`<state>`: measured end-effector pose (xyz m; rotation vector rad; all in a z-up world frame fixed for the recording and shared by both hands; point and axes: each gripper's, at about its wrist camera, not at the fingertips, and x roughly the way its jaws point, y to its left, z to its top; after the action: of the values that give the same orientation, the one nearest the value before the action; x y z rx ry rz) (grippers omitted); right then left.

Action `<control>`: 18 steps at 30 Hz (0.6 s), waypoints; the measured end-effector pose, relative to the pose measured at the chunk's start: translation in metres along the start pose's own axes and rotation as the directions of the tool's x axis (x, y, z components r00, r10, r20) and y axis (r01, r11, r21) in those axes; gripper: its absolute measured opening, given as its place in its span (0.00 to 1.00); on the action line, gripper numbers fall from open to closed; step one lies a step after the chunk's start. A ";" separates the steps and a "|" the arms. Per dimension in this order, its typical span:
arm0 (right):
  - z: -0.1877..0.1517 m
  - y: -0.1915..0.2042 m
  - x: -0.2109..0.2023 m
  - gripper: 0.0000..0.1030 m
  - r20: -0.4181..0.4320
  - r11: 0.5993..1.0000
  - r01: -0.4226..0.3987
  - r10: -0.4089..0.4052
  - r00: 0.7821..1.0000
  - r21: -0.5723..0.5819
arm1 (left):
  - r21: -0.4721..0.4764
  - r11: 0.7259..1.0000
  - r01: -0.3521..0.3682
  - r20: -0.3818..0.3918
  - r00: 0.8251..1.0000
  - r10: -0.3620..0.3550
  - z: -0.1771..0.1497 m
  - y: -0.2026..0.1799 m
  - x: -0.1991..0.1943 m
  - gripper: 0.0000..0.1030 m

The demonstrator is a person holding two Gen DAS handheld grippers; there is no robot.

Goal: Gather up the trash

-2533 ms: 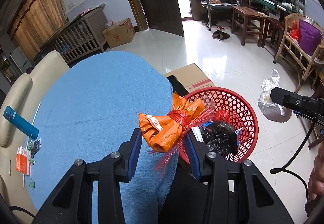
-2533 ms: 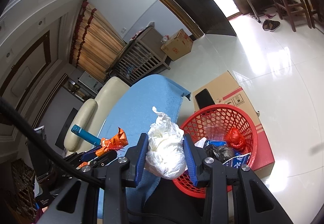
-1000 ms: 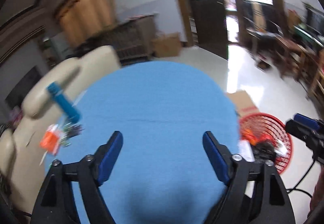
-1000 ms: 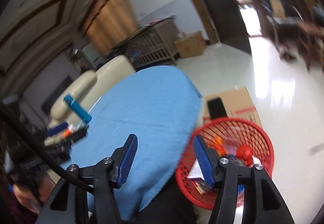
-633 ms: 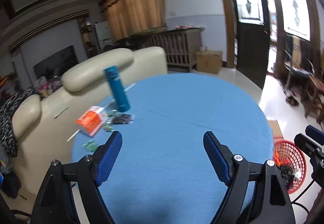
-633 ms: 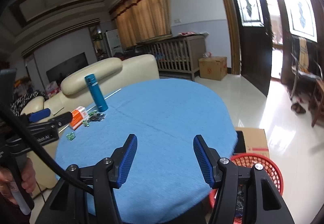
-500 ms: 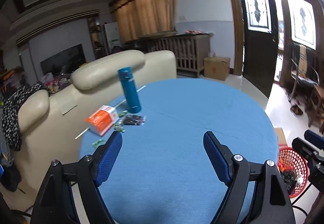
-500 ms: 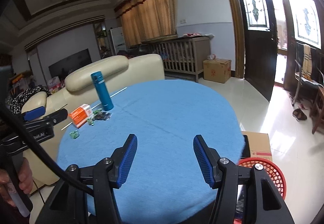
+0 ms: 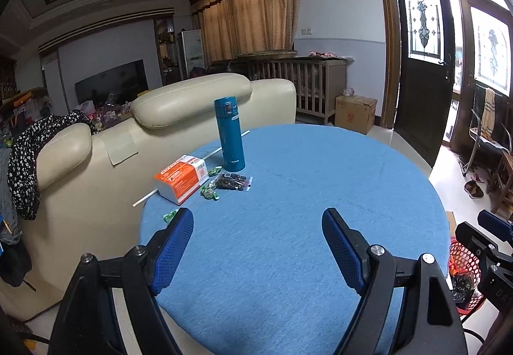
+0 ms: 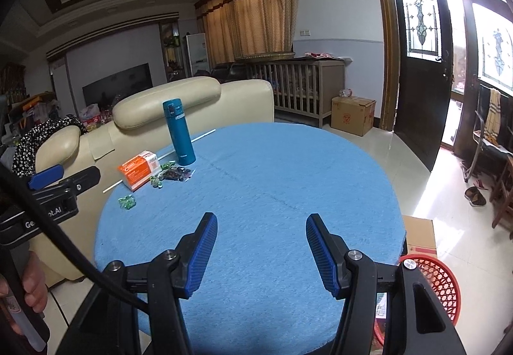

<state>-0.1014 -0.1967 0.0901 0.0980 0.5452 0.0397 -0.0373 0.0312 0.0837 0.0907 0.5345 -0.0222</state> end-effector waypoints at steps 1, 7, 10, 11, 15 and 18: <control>0.000 0.002 0.000 0.60 0.000 1.000 0.002 -0.002 1.000 -0.002 | -0.001 1.000 0.002 0.000 1.000 -0.002 0.000 0.000 0.001 0.81; -0.001 0.007 0.003 0.60 -0.002 1.000 0.003 -0.003 1.000 -0.008 | -0.004 1.000 0.012 -0.010 1.000 -0.012 -0.004 0.002 0.003 0.81; -0.001 0.008 0.010 0.60 -0.014 1.000 0.004 -0.004 1.000 -0.007 | -0.004 1.000 0.012 -0.020 1.000 -0.012 -0.007 0.004 0.008 0.81; -0.001 0.008 0.011 0.60 -0.016 1.000 0.006 -0.006 1.000 -0.005 | -0.003 1.000 0.013 -0.024 1.000 -0.013 -0.008 0.004 0.009 0.81; 0.000 0.008 0.017 0.60 -0.022 1.000 0.012 -0.012 1.000 -0.001 | -0.003 1.000 0.011 -0.035 0.999 -0.011 -0.010 0.006 0.014 0.81; 0.000 0.008 0.021 0.60 -0.023 1.000 0.016 -0.016 1.000 0.001 | -0.002 1.000 0.006 -0.040 0.999 -0.006 -0.011 0.008 0.018 0.81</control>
<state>-0.0832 -0.1873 0.0805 0.0944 0.5687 0.0246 -0.0275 0.0401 0.0656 0.0876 0.5745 -0.0259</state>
